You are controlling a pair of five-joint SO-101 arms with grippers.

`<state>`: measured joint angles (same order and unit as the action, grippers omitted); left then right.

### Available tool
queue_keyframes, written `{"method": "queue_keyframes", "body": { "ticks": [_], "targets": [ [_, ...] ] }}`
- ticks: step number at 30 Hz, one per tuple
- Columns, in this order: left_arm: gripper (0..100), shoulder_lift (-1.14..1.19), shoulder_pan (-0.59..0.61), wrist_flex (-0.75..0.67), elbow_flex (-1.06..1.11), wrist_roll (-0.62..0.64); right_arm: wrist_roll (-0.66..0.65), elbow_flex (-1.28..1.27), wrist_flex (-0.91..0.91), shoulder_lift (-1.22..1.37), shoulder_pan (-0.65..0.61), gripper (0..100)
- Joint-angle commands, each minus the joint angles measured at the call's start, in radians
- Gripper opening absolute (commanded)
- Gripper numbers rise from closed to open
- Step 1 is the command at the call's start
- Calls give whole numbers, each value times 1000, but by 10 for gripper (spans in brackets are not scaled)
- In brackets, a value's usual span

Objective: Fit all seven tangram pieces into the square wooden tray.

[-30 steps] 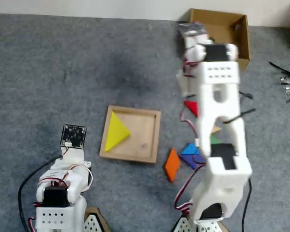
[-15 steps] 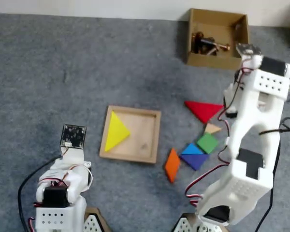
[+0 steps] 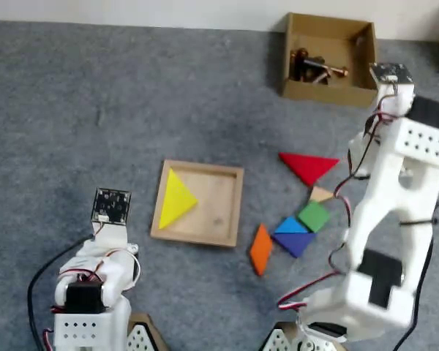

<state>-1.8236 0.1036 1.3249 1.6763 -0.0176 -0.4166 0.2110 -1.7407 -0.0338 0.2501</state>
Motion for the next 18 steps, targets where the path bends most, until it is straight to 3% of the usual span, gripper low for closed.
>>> {"method": "queue_keyframes", "body": {
  "ticks": [1, 8, 18],
  "targets": [
    [5, -10, -12, 3, 18, 2, -9, -108, 2, -177, -33, 9],
    [5, -10, -12, 3, 18, 2, -12, -475, 242, -381, -85, 9],
    [5, -10, -12, 3, 18, 2, -9, -961, 768, -567, -148, 9]
  ]
}}
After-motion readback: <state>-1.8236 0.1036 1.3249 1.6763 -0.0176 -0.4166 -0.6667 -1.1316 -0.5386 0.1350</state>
